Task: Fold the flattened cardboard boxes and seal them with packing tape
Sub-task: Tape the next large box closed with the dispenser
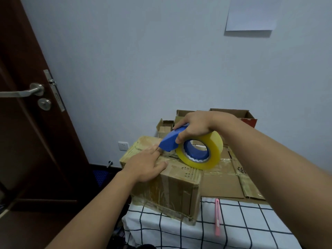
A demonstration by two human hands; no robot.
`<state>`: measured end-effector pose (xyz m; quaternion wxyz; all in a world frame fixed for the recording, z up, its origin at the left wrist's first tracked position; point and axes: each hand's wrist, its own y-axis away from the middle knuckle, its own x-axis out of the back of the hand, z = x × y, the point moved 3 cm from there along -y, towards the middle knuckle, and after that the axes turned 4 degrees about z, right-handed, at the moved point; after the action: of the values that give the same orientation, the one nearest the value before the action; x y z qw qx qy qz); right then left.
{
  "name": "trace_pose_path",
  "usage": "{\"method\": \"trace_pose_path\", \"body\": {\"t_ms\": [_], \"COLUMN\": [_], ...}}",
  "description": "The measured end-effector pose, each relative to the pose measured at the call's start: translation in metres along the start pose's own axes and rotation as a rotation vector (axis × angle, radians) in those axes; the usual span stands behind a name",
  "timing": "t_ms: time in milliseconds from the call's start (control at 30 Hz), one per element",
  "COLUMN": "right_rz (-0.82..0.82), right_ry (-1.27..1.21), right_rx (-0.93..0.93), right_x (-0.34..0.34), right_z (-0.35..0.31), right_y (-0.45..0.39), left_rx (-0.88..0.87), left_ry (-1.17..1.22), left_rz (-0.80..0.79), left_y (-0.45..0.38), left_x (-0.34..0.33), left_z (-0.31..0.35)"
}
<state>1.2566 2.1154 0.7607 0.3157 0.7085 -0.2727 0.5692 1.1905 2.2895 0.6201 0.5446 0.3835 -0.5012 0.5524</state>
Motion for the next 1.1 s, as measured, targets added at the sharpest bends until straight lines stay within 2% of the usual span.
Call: {"method": "trace_pose_path", "body": {"t_ms": [200, 367, 600, 767, 1100], "right_rz": [-0.008, -0.072, 0.027, 0.027, 0.024], "right_ry": [-0.041, 0.005, -0.021, -0.048, -0.131], "right_rx": [-0.023, -0.030, -0.043, -0.045, -0.050], "right_x": [0.005, 0.007, -0.002, -0.013, -0.035], "right_z": [0.012, 0.024, 0.052, 0.064, 0.072], "right_y": [0.016, 0.041, 0.063, 0.065, 0.068], "left_rx": [0.011, 0.064, 0.041, 0.074, 0.063], "left_ry": [0.030, -0.032, -0.050, 0.029, 0.030], "left_rz": [0.027, -0.037, -0.029, 0.015, 0.030], "left_y": [-0.002, 0.000, 0.004, 0.012, 0.010], "left_x": [0.000, 0.000, 0.002, 0.009, 0.008], "left_z": [-0.002, -0.009, 0.002, 0.006, 0.005]}}
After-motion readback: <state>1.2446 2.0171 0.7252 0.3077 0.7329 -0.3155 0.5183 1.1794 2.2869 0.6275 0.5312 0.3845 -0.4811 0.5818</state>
